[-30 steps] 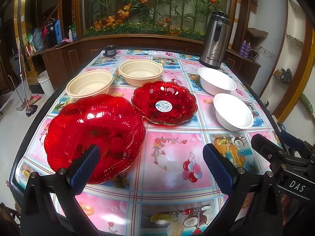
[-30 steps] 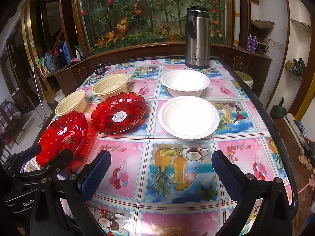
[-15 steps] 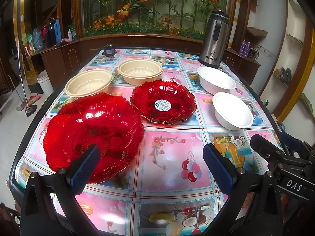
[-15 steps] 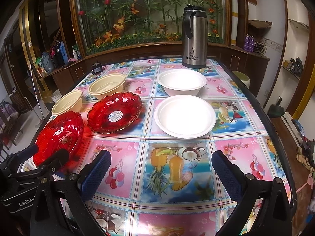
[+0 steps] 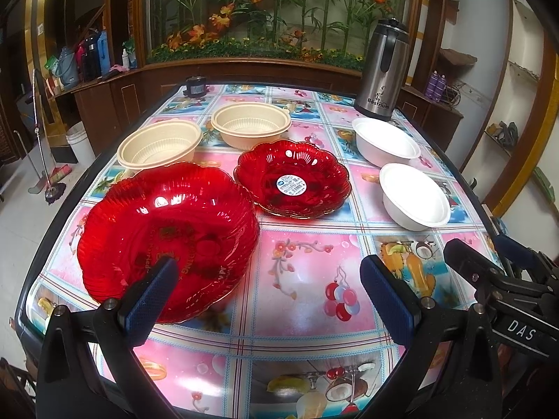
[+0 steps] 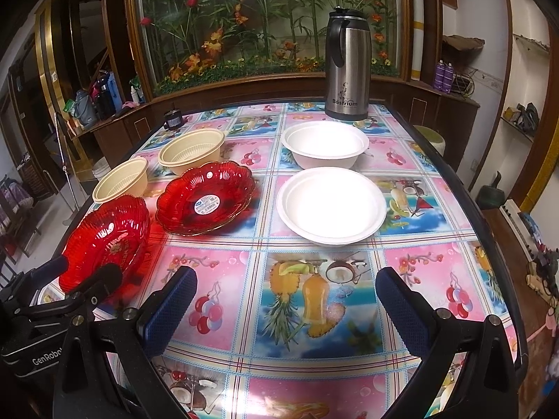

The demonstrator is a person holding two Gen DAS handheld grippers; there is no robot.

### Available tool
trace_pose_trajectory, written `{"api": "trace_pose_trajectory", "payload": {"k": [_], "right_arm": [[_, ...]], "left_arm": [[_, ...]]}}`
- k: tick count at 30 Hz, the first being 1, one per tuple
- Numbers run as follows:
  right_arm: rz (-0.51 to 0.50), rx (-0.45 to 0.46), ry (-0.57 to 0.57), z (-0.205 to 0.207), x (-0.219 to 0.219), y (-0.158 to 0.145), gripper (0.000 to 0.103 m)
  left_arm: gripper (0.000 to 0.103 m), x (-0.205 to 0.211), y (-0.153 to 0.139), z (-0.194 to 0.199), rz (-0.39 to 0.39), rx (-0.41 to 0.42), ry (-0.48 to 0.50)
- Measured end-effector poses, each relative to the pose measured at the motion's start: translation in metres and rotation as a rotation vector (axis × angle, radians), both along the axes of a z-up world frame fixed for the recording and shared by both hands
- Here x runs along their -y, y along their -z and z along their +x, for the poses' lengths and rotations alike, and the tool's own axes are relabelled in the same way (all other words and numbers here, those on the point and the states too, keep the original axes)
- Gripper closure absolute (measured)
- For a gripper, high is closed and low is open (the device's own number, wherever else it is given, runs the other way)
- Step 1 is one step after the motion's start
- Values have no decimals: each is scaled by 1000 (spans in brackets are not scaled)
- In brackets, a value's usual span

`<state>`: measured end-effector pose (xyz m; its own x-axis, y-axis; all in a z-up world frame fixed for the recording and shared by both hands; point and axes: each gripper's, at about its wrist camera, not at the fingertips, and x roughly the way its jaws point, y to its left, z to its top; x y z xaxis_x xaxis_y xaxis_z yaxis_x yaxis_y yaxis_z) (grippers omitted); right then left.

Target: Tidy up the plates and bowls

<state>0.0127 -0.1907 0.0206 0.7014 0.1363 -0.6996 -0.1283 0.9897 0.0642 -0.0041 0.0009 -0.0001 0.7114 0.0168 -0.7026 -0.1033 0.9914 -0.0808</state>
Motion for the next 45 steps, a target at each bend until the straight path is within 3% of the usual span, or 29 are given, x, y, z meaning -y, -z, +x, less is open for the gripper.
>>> {"api": "trace_pose_trajectory", "payload": {"k": [11,14,19,24,28,31,33,35,36,39,41,45], "right_arm": [[6,-1,-9,0,-4,-2,0],[43,-8,-40,0,-7,-3,0],[144,-71,-131,7,-22,-3,0],[269,-192,-288,21,-64,5,0],[331,-296,-344,43,-104,24,3],[382,-395,-346,66,-128,44,20],[372,-444,-324,78,-139,57,33],[352,-507,-281,90,-147,75,41],[356,-526,-271,93,-148,80,45],[354,-545,-280,94,-157,89,72],[350,-553,-303,92,-162,93,90],[305,-508,-300,74,-159,84,91]], "left_arm": [[0,-6,-1,-2,-12,3,6],[0,-26,-8,-9,-57,21,10],[0,-102,-25,-29,-53,90,-160],[0,-168,7,-11,-91,-67,-277],[1,-183,35,12,-116,-177,-290],[11,-183,49,26,-84,-210,-288],[44,-185,63,35,-112,-268,-286],[48,-188,73,37,-136,-298,-286],[59,-187,80,39,-132,-319,-286],[85,-181,82,37,-129,-306,-262],[87,-175,76,33,-122,-295,-254],[88,-171,63,13,-132,-254,-246]]}}
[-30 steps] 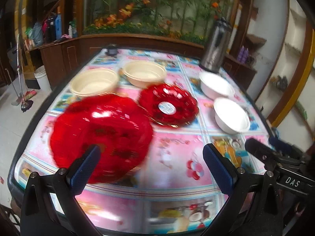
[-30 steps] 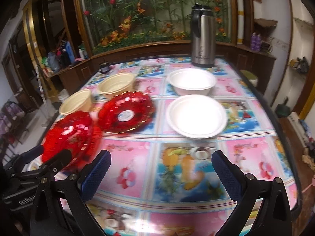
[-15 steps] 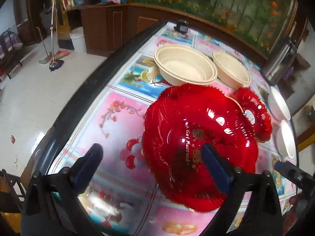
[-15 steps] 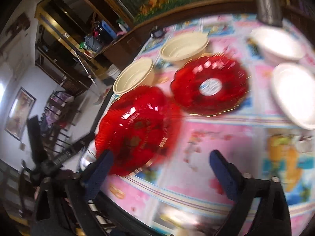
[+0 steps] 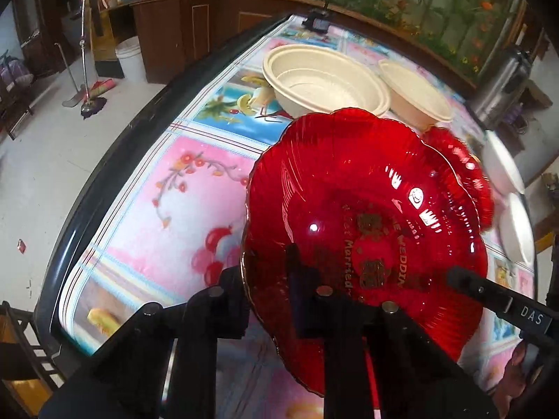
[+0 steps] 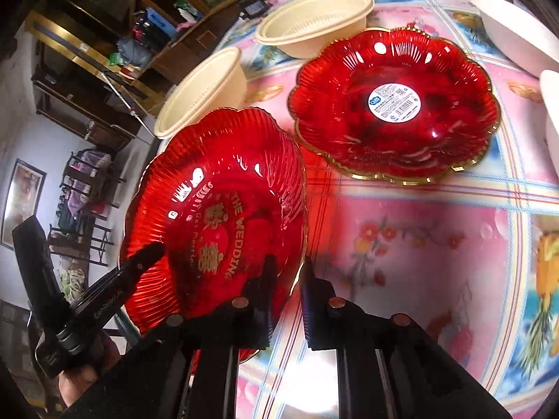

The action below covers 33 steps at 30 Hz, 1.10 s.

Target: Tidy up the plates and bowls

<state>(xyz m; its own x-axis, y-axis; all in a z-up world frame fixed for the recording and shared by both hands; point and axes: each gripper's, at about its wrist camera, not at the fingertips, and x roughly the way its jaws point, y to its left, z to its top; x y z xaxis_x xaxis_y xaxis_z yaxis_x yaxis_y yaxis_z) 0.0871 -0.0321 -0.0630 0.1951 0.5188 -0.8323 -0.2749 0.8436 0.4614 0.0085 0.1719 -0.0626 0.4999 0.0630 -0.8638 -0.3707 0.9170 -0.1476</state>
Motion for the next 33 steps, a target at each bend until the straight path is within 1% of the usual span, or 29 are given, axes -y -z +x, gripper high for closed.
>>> {"api": "trace_pose_trajectory", "payload": {"k": [3,5,8,11,12,13,14,15,16,17,18,19,20,22,24,27,29,31,33], "right_arm": [[7,22,-18,-17,6,-10,91],[8,28,-32,-28,8,-13,91],[17,21,-43,-39,10,-12,90],[4,11,-52,-39,7,-5,89],[1,1,-54,-38,6,-2,88],[2,-12,-58,-34,7,1,85],[5,-20,-61,-33,5,3,84],[7,-18,-63,-33,5,3,84],[6,-11,-65,-32,5,1,82],[8,-6,-62,-33,7,-2,72],[17,-2,-58,-31,8,-5,65],[29,8,-50,-30,12,-10,55],[32,20,-44,-27,14,-14,52],[29,49,-18,-20,24,-27,52],[40,62,5,-12,31,-38,52],[80,95,15,1,34,-61,51],[101,119,8,10,32,-76,47],[121,140,7,19,26,-88,44],[142,154,-6,32,15,-98,42]], "left_arm": [[89,3,-11,-18,4,23,9],[89,1,-11,-21,7,28,13],[89,-1,-3,-24,0,10,10],[88,-2,12,-23,-28,-28,3],[87,-3,17,-23,-34,-42,1],[87,-4,18,-22,-34,-42,-1],[86,-4,18,-23,-38,-42,-4],[82,-6,17,-22,-44,-46,-4],[77,-8,16,-21,-48,-51,2],[61,-11,14,-20,-57,-52,6],[47,-17,10,-21,-72,-38,-3],[43,-23,6,-23,-78,-23,-18],[41,-30,-1,-24,-82,-7,-40],[40,-46,-16,-22,-78,27,-82],[30,-60,-32,-14,-55,61,-112],[29,-72,-53,5,-20,113,-114],[29,-76,-61,19,-5,114,-110],[29,-79,-66,38,-14,115,-89],[29,-75,-69,60,9,108,-74]]}}
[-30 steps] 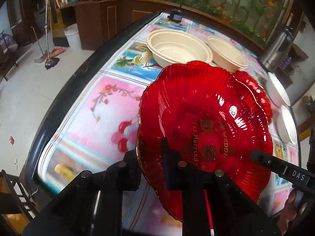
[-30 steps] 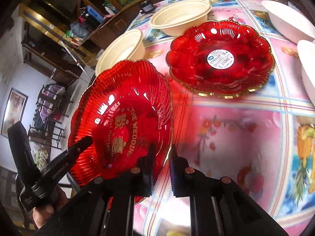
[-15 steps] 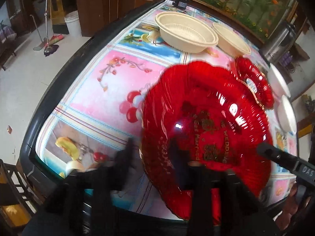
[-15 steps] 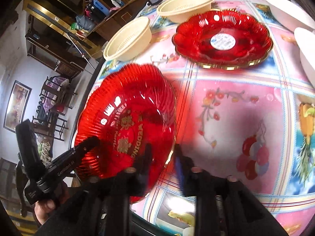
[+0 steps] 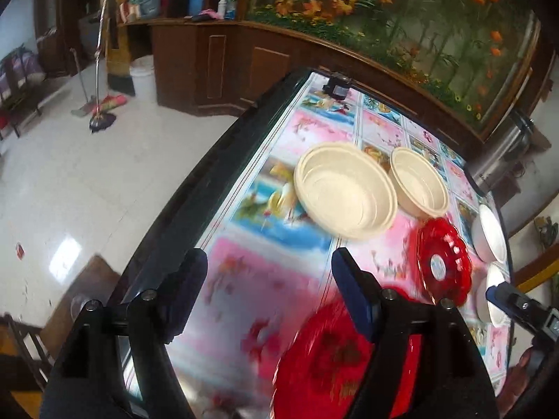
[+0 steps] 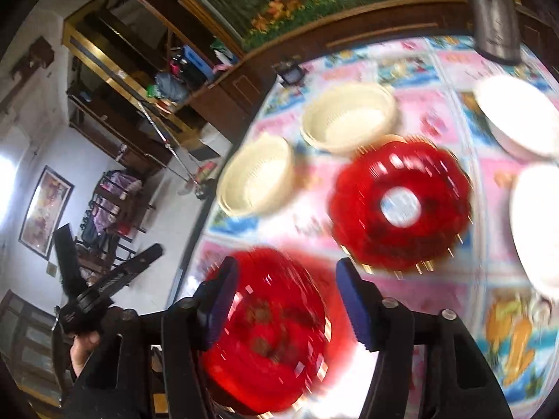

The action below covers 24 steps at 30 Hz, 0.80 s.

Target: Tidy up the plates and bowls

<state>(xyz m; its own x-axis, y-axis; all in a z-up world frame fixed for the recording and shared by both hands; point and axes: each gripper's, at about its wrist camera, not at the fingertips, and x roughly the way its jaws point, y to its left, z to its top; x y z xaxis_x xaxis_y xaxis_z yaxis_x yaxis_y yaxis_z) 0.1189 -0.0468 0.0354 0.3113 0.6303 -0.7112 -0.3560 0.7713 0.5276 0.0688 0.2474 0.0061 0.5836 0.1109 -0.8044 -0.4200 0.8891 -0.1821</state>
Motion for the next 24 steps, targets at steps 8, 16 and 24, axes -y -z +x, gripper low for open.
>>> {"api": "trace_pose_trajectory", "payload": {"k": [8,16,24], "right_arm": [[1,-110,-46,66,-56,15,42],[-62,-154,-57,109,-104,47,44],[-117,-177,-42,131,-121,68,56]], "left_arm": [[29,-1,21,60,-3,-59,-8],[29,-9,49,95,-26,-110,-20],[36,-9,68,109,-5,-152,-12]]}}
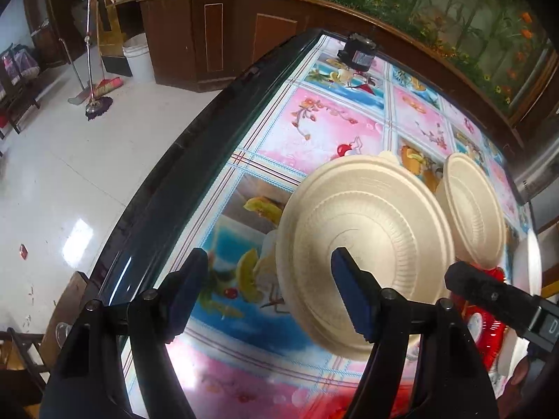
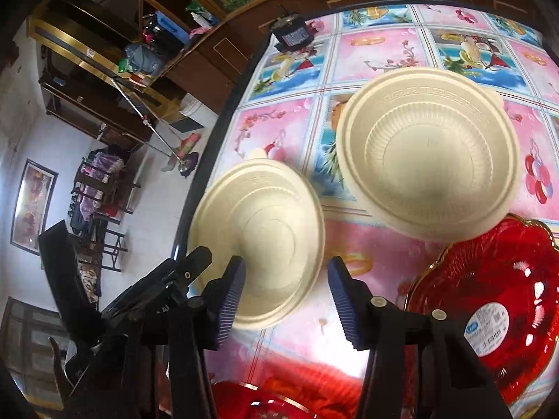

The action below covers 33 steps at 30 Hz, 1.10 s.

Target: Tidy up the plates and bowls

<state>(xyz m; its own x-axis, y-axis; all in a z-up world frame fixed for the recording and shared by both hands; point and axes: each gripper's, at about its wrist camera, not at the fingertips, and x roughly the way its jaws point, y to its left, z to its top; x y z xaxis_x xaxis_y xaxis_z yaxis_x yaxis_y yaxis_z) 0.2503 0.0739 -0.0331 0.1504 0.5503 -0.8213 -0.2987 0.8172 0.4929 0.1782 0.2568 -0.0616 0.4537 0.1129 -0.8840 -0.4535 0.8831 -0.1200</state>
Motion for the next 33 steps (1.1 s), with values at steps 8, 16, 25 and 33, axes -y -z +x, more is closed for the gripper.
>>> {"api": "trace_pose_trajectory", "payload": {"k": [8,16,25,33], "right_arm": [[-60,-17,-4,5,-6,21,90],[-42,18,-19,-9,-2,6,91],[-11,78,-36,-52,17,-31,91],[4,137,-32,-104,48,-59,91]], "left_arm": [[84,8,13,6,19,-50,48],[89,19,-8,-10,48,-17,69],[89,39,-43,-51,89,45,91],[89,67,-63,-94,106,100,117]]}}
